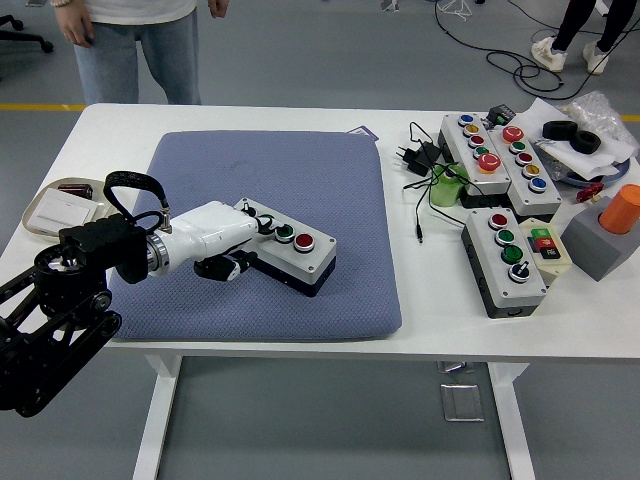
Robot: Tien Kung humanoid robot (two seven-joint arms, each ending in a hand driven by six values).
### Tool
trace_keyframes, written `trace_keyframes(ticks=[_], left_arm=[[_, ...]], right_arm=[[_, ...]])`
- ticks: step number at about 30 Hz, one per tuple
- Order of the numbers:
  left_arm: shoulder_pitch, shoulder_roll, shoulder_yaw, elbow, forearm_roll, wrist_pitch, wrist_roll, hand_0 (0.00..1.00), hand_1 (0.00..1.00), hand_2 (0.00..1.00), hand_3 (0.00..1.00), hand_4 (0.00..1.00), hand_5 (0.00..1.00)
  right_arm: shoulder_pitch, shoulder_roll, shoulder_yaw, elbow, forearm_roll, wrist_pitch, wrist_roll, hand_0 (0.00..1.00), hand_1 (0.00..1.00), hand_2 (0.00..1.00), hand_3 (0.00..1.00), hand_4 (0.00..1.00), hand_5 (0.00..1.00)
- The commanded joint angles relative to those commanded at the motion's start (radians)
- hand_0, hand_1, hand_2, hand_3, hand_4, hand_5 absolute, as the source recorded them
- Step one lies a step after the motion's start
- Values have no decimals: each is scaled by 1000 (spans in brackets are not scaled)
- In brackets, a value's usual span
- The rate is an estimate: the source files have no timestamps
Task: Pick up the button,place it on the desk,press the button,press the button
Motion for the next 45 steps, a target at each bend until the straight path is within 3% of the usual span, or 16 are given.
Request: trace_keyframes(ticks=[5, 15, 45], left_arm=[[-4, 0, -6, -28, 0, 15, -2, 73, 2, 22, 880, 327, 2], [-7, 4, 39, -42, 0, -16, -6, 73, 2, 22, 877, 329, 2], [-17, -9, 85, 10, 0, -35, 2, 75, 2, 24, 870, 357, 2]], right_arm=[[0, 0, -1, 0, -1, 0, -1, 664, 584, 616, 591, 290, 61], [2, 0, -3, 0, 3, 0, 0, 663, 581, 616, 590, 291, 61], [3, -2, -5, 0, 4, 0, 2, 661, 579, 610, 591, 296, 59]])
